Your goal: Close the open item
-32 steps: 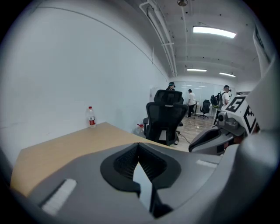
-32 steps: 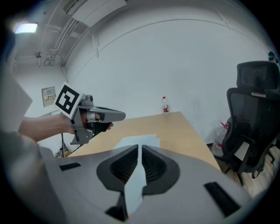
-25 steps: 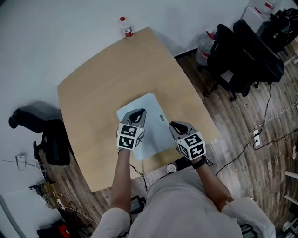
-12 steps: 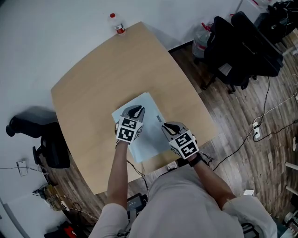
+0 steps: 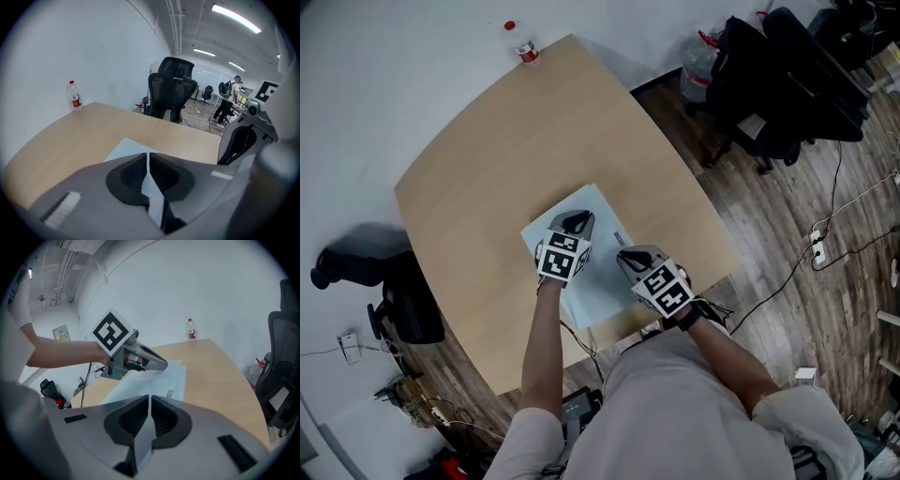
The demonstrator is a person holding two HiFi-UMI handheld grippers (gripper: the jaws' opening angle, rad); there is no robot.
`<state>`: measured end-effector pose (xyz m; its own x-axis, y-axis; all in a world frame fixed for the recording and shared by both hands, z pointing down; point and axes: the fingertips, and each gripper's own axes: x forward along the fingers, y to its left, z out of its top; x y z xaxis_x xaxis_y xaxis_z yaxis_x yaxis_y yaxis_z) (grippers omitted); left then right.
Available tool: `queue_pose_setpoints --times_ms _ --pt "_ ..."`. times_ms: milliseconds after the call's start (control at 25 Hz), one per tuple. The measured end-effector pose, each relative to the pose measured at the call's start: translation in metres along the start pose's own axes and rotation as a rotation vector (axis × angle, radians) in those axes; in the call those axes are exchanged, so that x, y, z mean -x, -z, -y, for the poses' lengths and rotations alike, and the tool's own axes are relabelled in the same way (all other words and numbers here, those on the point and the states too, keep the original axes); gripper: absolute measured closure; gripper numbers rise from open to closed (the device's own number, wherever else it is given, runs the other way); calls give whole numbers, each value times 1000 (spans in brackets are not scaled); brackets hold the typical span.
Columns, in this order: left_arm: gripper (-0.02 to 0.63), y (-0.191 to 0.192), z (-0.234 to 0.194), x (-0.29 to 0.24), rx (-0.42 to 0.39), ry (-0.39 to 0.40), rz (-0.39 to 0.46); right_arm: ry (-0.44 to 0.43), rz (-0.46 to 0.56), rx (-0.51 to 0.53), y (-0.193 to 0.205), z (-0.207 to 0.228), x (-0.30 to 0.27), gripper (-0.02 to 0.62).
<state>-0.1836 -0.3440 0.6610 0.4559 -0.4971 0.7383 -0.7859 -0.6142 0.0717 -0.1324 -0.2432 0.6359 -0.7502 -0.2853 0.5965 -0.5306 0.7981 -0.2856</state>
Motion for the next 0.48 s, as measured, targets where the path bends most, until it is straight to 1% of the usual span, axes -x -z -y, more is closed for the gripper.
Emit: queue_pose_setpoints --times_ms 280,480 --pt "591 8 -1 -14 5 26 -37 8 -51 -11 8 6 -9 581" --pt "592 15 2 -23 -7 39 -63 12 -53 -25 16 8 -14 581"
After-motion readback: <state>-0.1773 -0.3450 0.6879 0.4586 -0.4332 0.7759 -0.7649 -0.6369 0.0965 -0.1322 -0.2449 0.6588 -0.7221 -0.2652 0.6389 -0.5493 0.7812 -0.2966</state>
